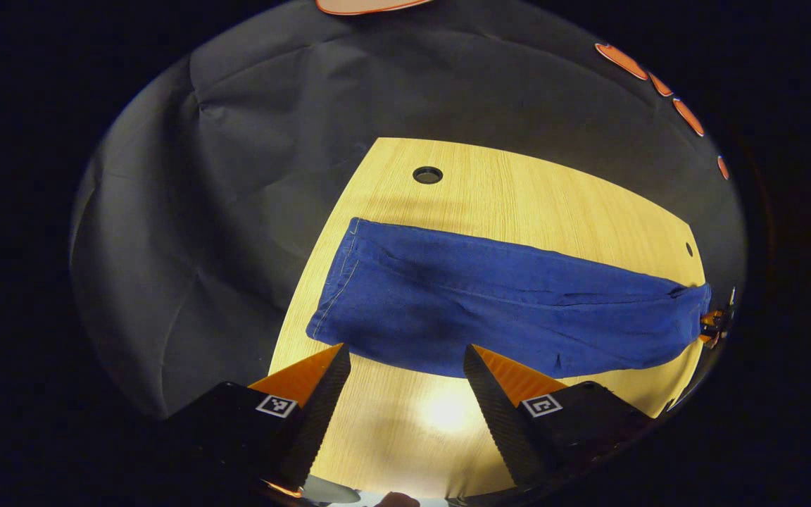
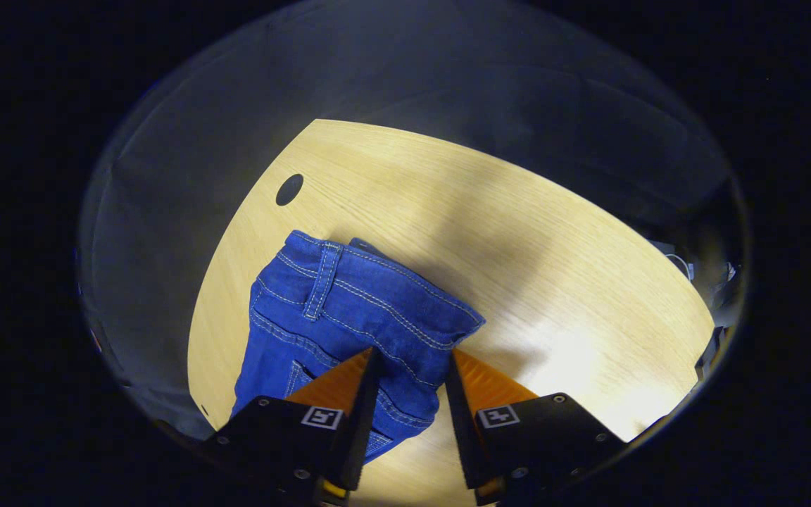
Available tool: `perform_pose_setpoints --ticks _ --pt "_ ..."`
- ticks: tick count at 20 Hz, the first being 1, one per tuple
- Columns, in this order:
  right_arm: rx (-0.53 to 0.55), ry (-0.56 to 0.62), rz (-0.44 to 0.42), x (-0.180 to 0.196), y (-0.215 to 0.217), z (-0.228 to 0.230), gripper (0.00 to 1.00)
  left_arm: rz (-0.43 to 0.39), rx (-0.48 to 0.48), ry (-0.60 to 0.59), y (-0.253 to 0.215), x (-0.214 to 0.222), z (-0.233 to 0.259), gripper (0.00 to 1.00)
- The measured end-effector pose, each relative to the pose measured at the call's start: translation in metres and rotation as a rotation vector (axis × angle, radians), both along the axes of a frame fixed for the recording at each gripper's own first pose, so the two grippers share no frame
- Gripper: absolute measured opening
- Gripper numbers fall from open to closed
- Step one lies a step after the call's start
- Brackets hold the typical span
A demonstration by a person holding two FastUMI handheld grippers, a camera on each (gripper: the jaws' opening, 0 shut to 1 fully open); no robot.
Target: Grasp the waist and the cuffs of the jeans and fold them to make the two legs overlap; first hold the waist and fold one-third of the jeans toward the cuffs, then hold the cuffs and fold the remaining one-third in the same direction to finish folding.
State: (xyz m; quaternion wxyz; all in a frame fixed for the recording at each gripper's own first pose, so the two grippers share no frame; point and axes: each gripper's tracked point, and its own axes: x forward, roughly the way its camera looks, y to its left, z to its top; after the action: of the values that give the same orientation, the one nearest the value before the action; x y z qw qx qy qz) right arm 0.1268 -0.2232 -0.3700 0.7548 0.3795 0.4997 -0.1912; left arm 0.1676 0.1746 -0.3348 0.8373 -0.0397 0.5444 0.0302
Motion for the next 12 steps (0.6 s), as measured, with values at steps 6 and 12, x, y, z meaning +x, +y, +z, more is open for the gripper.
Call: perform_pose_setpoints --ticks 6,12 --pt "-0.014 -0.071 0.052 0.000 0.002 0.015 0.25 0.034 -0.019 -0.024 -0.002 0.000 -0.003 1.00" --pt "-0.036 -0.180 0.080 0.012 0.023 0.070 0.24 0.020 -0.027 -0.094 0.001 0.010 0.003 1.00"
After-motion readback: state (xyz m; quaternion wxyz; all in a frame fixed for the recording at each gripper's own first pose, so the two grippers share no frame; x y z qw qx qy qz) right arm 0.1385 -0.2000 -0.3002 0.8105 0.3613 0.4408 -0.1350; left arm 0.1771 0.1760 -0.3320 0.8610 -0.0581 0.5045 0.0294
